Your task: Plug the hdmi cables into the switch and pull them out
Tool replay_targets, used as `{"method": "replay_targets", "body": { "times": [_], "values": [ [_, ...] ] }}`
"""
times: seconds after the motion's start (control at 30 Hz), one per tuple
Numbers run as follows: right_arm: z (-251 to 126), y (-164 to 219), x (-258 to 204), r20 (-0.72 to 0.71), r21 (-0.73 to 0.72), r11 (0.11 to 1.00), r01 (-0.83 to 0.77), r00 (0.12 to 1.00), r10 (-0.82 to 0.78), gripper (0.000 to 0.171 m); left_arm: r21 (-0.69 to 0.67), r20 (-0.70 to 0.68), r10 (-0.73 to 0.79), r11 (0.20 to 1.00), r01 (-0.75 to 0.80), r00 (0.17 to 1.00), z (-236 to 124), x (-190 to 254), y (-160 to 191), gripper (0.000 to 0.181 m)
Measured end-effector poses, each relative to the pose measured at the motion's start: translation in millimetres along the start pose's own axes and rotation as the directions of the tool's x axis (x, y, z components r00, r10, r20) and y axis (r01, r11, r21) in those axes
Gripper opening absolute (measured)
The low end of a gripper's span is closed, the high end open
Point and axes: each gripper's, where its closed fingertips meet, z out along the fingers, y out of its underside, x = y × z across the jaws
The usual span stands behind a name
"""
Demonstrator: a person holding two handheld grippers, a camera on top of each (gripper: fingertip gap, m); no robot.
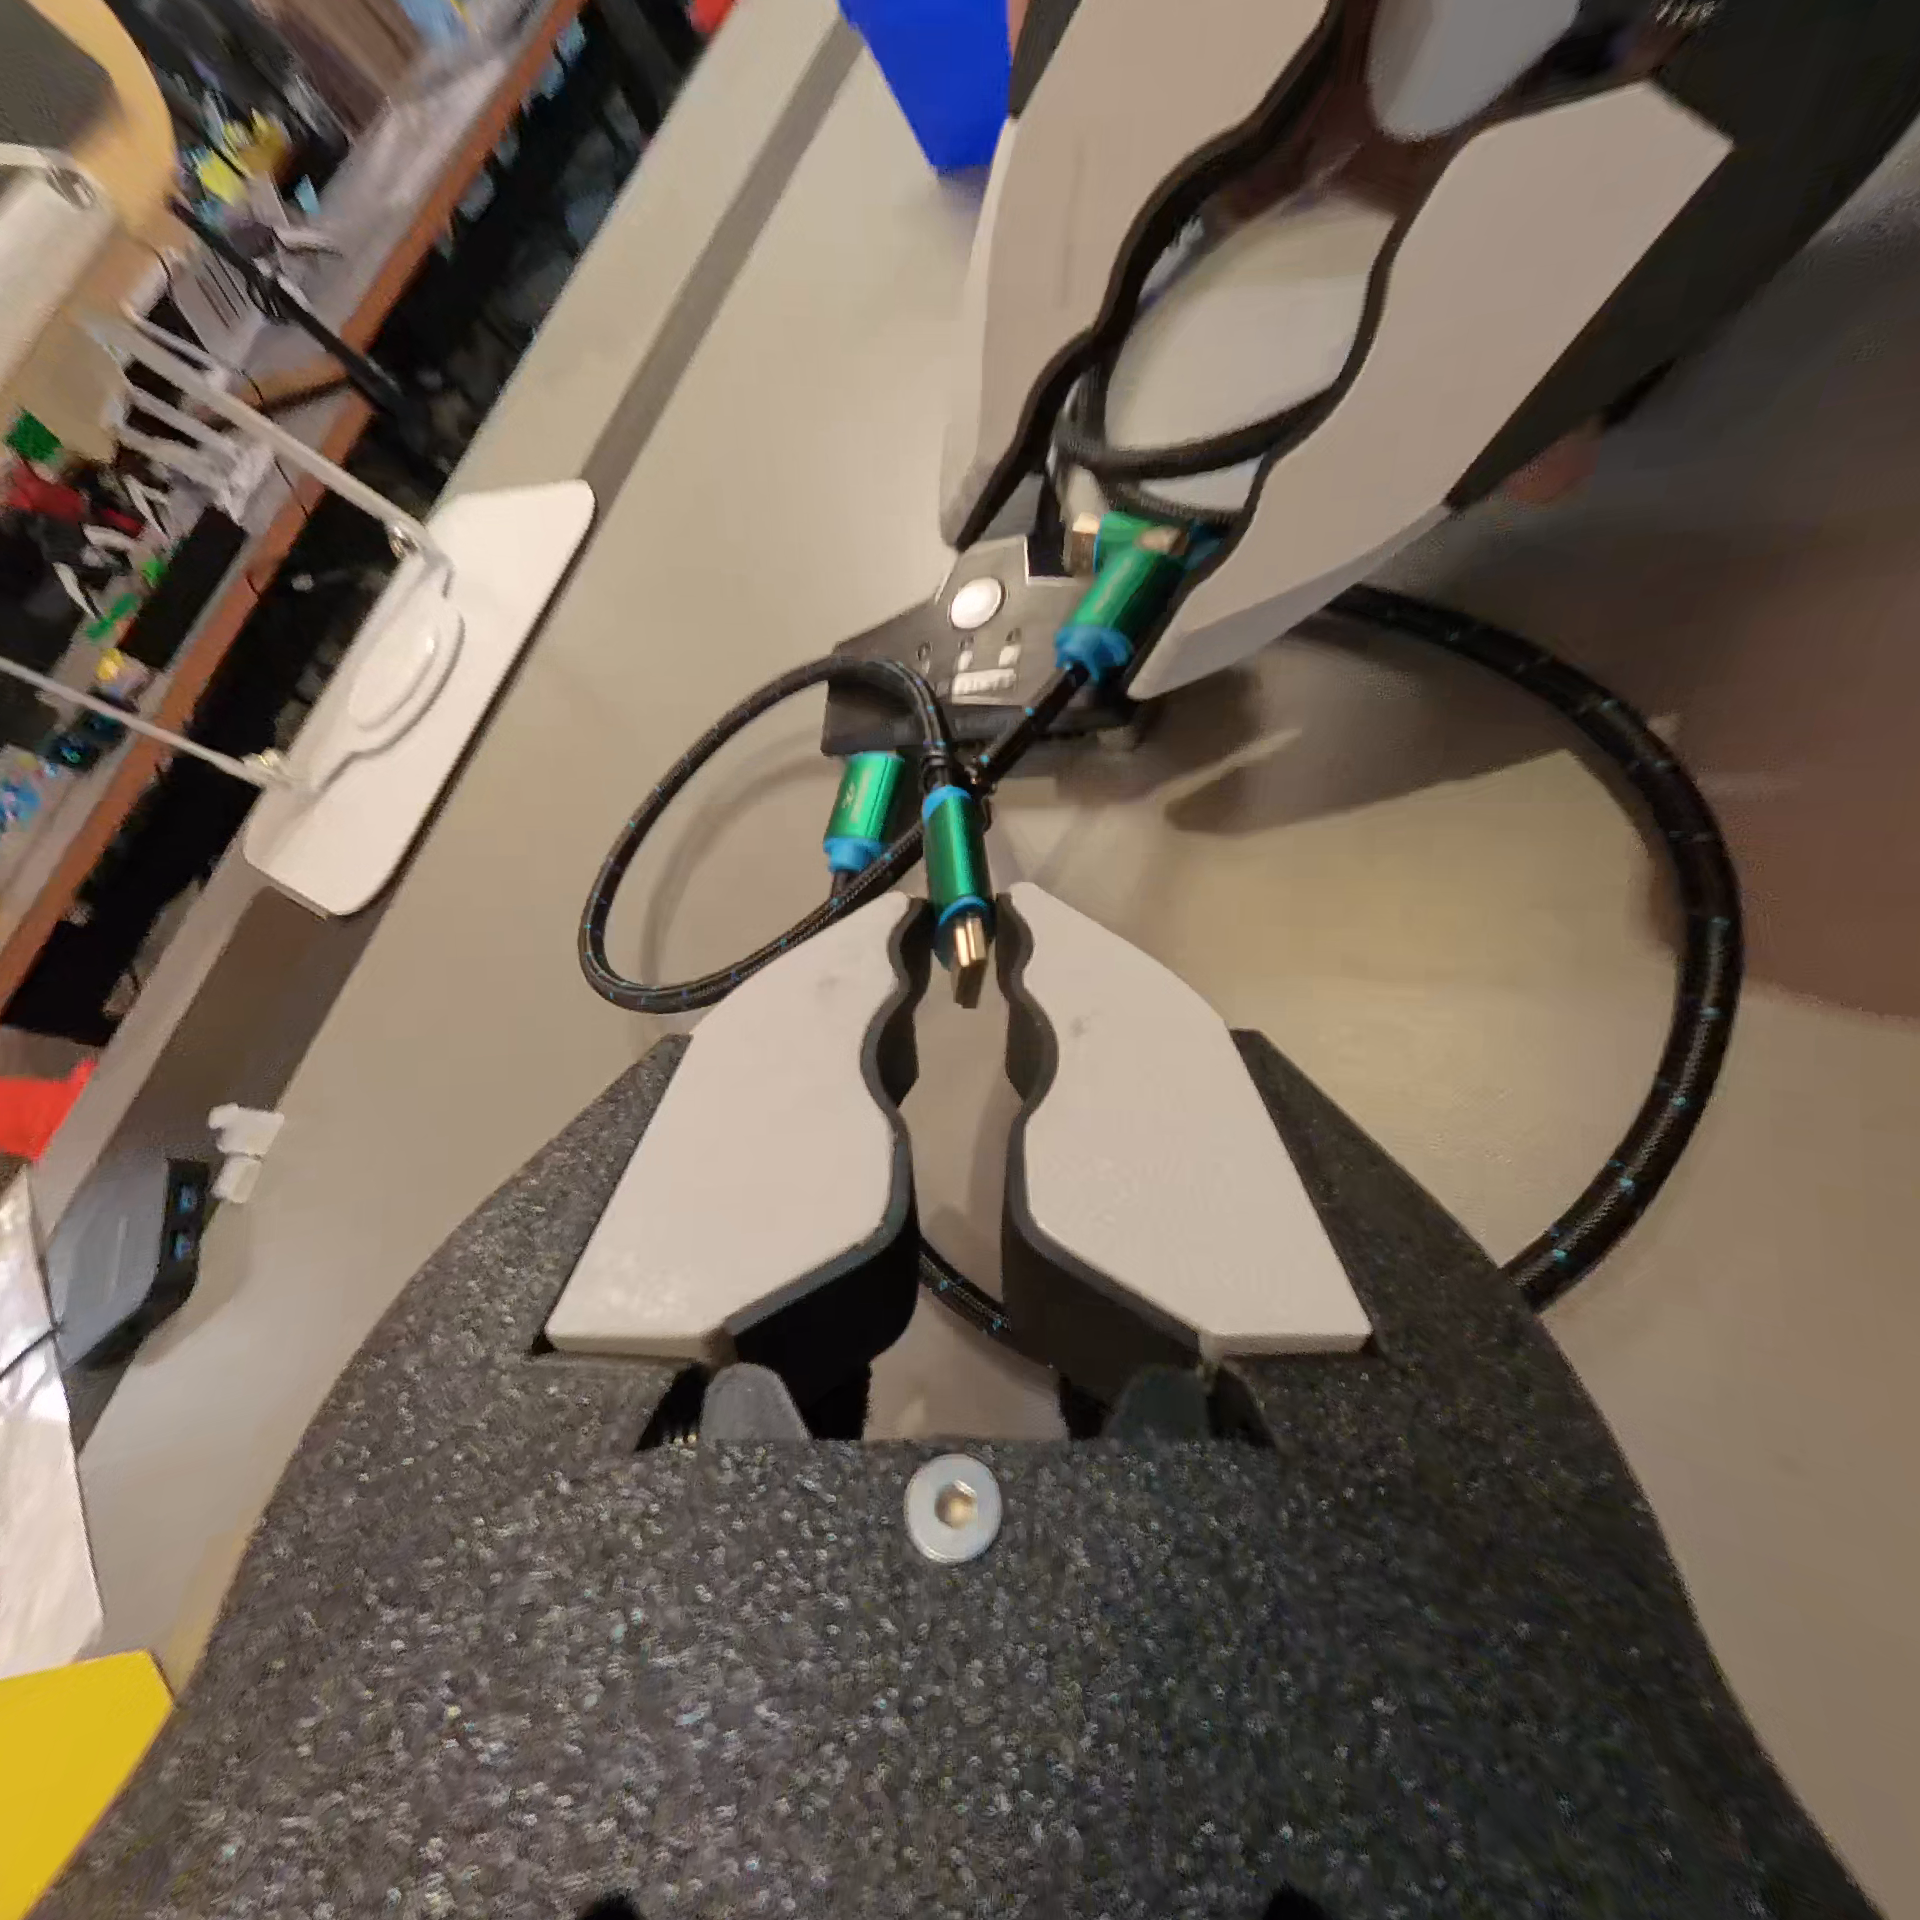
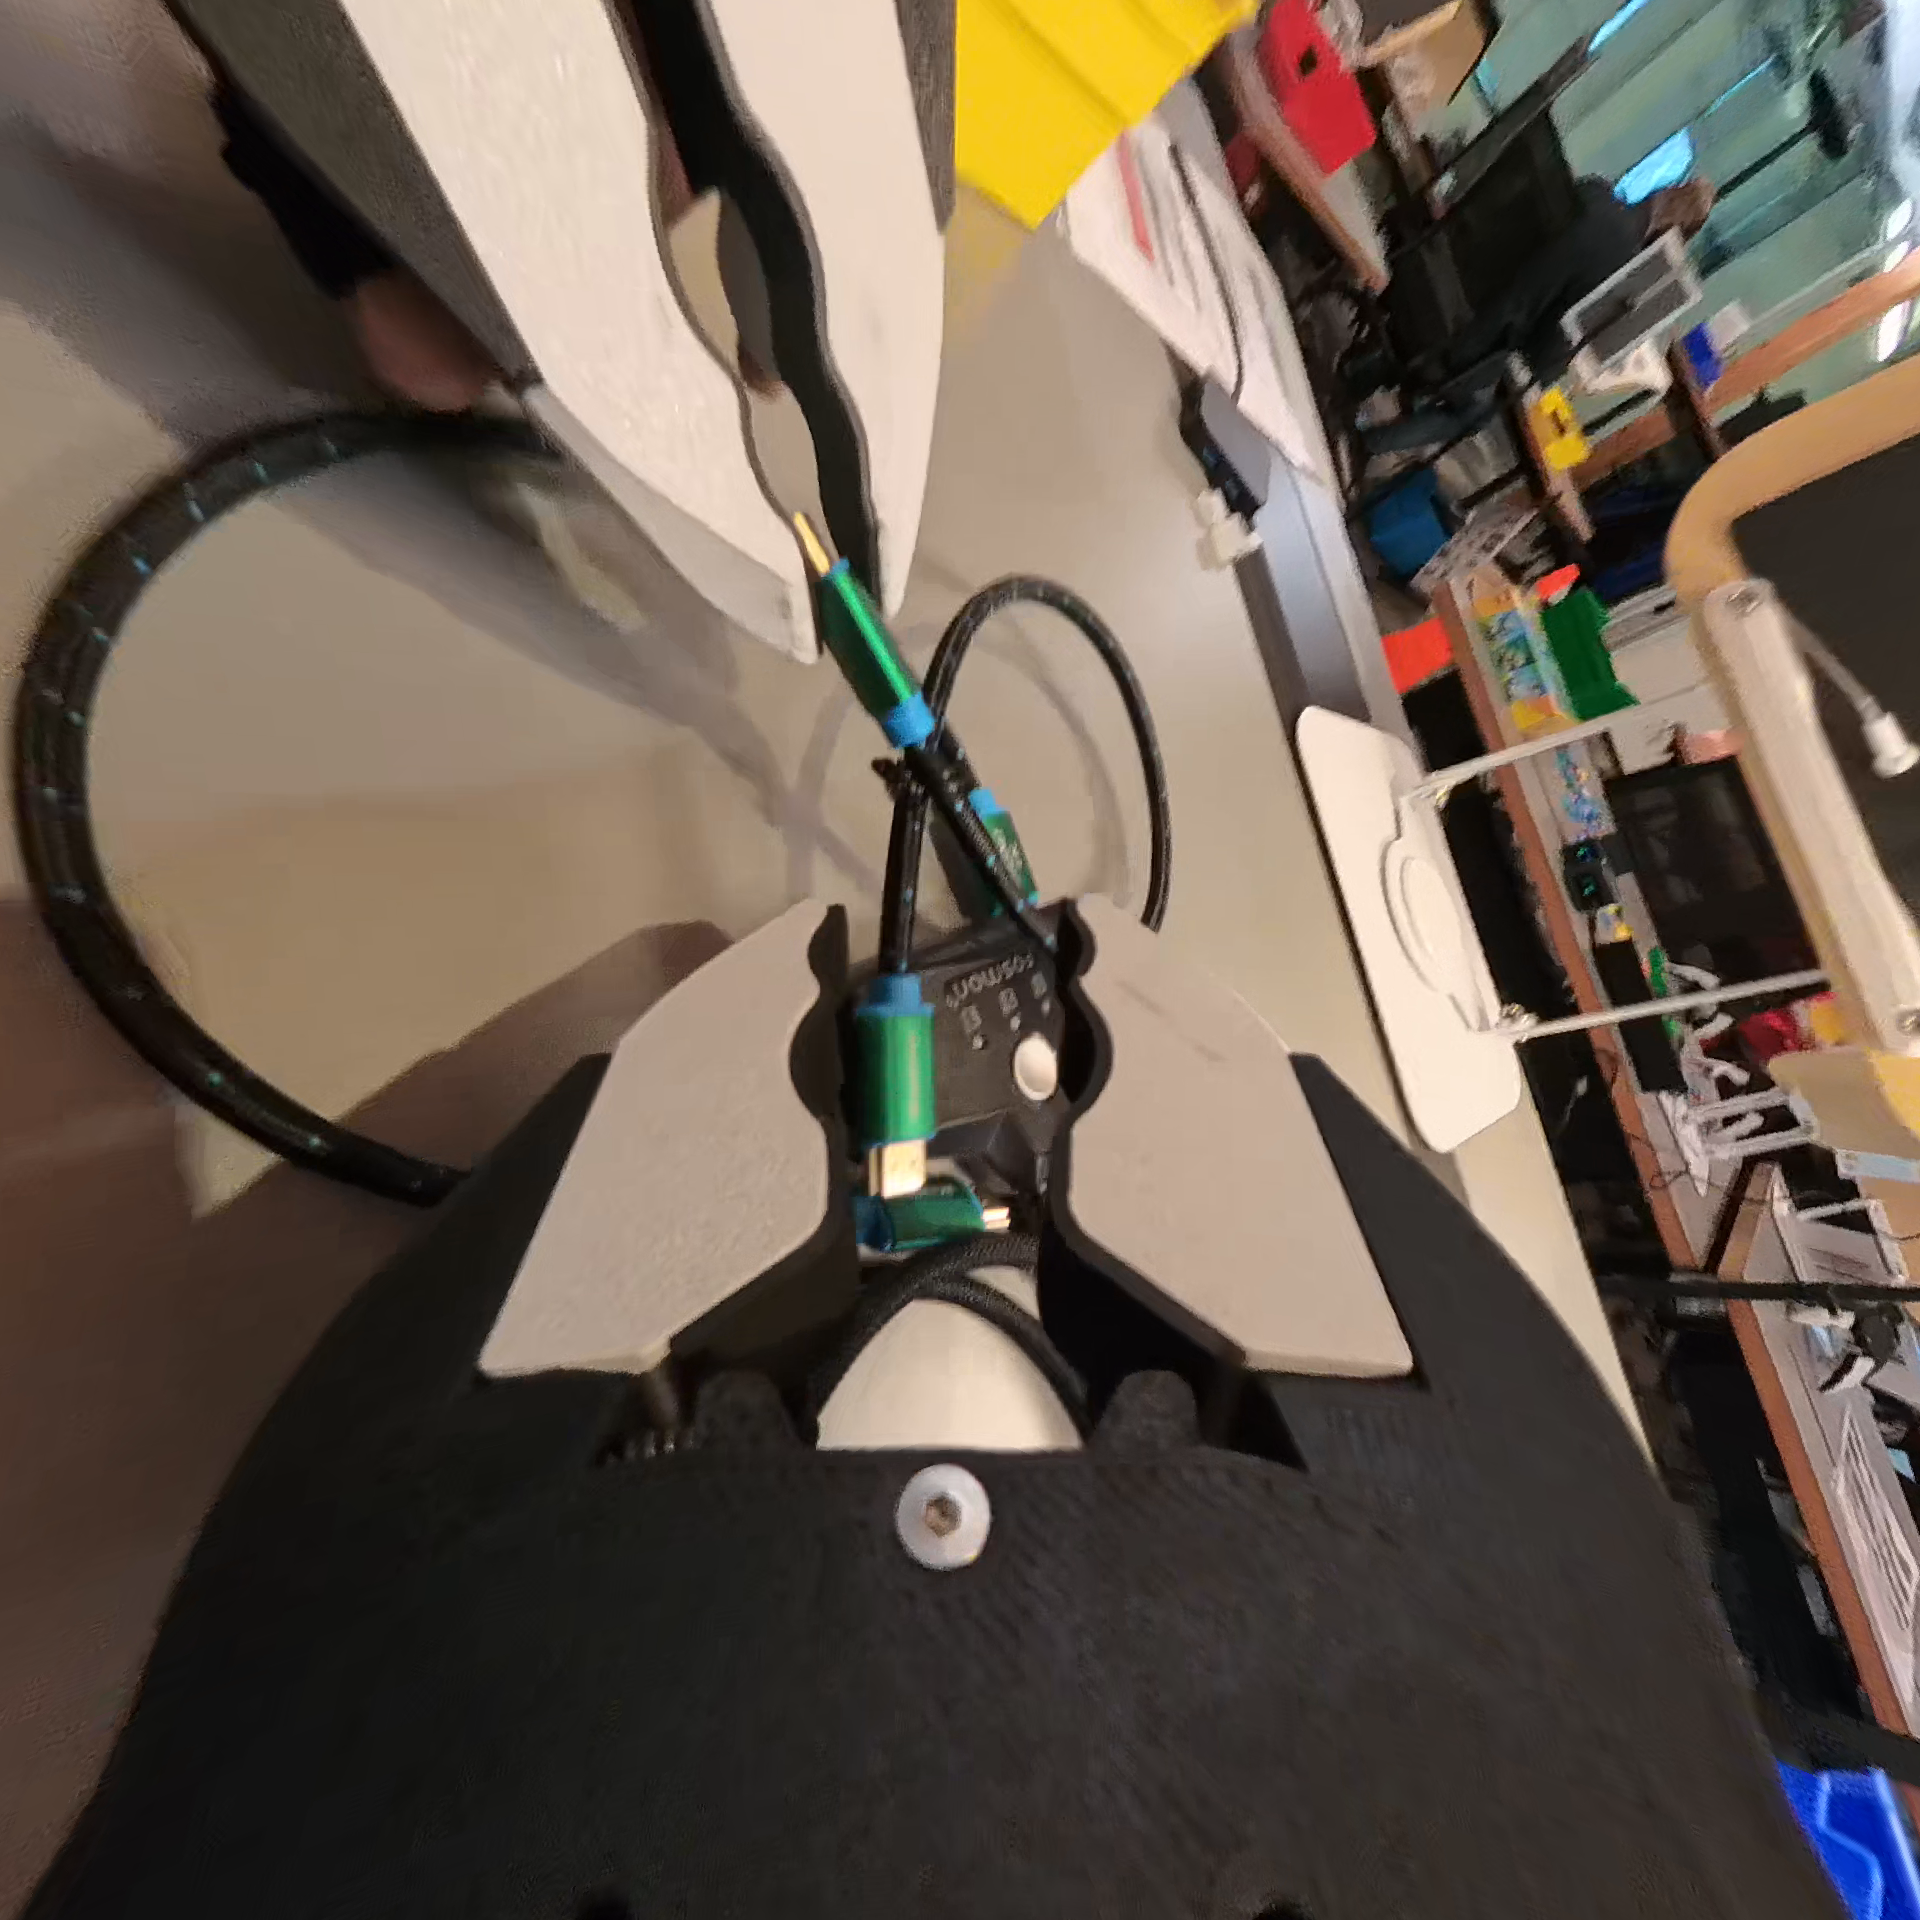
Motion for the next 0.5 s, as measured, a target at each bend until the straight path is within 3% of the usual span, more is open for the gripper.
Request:
{"method": "replay_targets", "body": {
  "times": [0.1,0.23,0.4,0.5],
  "values": [
    [-3.7,-20.0,1.4,-0.014,0.091,0.996,0.010,1.000,-0.009,0.039,0.062,0.025,0.048,0.997,-0.049,0.999,-6.6,0.4,-12.3,0.011],
    [4.9,-29.6,-8.6,-0.001,0.097,0.995,0.040,0.999,-0.040,0.038,0.102,0.044,0.094,0.990,-0.098,0.995,-10.8,4.8,-22.9,0.011],
    [13.3,-32.3,-10.0,-0.065,0.079,0.989,0.128,0.990,-0.123,0.010,0.156,0.058,0.150,0.975,-0.157,0.987,-19.2,14.0,-34.5,0.011],
    [8.2,-40.0,-9.4,-0.048,0.148,0.985,0.094,0.995,-0.087,0.010,0.195,0.066,0.136,0.970,-0.146,0.988,-28.7,13.5,-39.3,0.011]
  ]
}}
